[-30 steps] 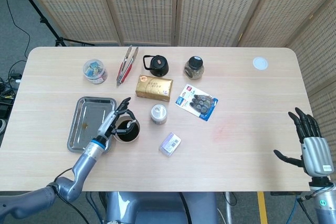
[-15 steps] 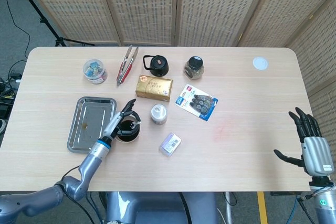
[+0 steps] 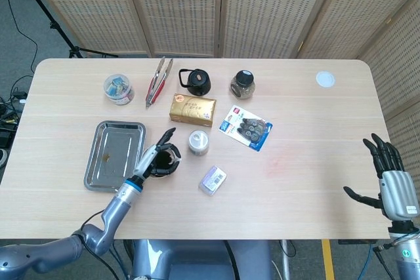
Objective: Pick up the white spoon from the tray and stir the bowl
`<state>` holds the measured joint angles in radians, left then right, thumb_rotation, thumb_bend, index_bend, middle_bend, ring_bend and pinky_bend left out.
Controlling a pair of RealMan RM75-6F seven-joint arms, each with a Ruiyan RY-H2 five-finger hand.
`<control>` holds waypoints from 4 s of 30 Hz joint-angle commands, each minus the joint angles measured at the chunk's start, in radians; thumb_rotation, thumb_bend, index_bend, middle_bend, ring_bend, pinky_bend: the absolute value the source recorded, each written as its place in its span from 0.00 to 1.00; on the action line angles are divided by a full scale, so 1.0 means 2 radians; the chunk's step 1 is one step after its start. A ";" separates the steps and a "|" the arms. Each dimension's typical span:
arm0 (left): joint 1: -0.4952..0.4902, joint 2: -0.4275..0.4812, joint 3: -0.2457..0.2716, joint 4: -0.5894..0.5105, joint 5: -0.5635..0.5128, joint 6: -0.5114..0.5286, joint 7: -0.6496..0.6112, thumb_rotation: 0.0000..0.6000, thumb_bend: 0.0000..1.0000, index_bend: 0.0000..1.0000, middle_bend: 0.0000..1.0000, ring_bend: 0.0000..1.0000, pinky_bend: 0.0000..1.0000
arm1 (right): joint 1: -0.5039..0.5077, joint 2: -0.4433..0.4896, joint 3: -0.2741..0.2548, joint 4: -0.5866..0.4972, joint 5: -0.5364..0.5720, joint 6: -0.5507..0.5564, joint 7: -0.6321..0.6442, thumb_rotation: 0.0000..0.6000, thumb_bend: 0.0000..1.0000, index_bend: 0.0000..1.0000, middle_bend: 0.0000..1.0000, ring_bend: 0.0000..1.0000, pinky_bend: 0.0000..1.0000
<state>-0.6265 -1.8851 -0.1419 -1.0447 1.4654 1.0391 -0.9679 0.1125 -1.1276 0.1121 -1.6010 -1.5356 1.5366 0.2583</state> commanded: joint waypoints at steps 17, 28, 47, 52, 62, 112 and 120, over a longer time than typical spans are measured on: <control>0.021 0.013 0.021 0.003 0.008 0.022 -0.039 1.00 0.44 0.65 0.00 0.00 0.00 | 0.000 -0.002 -0.001 0.000 -0.003 0.001 -0.004 1.00 0.00 0.00 0.00 0.00 0.00; 0.004 0.006 0.006 0.029 0.001 0.008 -0.034 1.00 0.44 0.65 0.00 0.00 0.00 | 0.001 -0.004 -0.001 0.002 -0.002 -0.001 -0.007 1.00 0.00 0.00 0.00 0.00 0.00; 0.006 0.000 0.020 0.006 0.006 0.006 -0.052 1.00 0.45 0.65 0.00 0.00 0.00 | 0.000 -0.004 -0.002 0.003 -0.003 -0.001 -0.005 1.00 0.00 0.00 0.00 0.00 0.00; 0.012 0.007 0.028 0.006 0.012 0.011 -0.072 1.00 0.45 0.65 0.00 0.00 0.00 | 0.001 -0.005 -0.003 0.003 -0.003 -0.001 -0.007 1.00 0.00 0.00 0.00 0.00 0.00; 0.016 0.011 0.026 0.023 0.013 0.022 -0.082 1.00 0.45 0.65 0.00 0.00 0.00 | 0.001 -0.007 -0.003 0.004 -0.003 -0.003 -0.010 1.00 0.00 0.00 0.00 0.00 0.00; 0.018 0.032 0.022 0.013 0.014 0.033 -0.084 1.00 0.45 0.65 0.00 0.00 0.00 | 0.002 -0.008 -0.003 0.005 -0.002 -0.003 -0.012 1.00 0.00 0.00 0.00 0.00 0.00; 0.019 0.049 0.028 -0.028 0.028 0.045 -0.079 1.00 0.45 0.65 0.00 0.00 0.00 | 0.001 -0.006 -0.003 0.004 -0.004 0.000 -0.009 1.00 0.00 0.00 0.00 0.00 0.00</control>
<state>-0.5930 -1.8024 -0.0928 -1.0766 1.5083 1.1160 -1.1276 0.1142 -1.1405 0.1057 -1.5925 -1.5438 1.5357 0.2411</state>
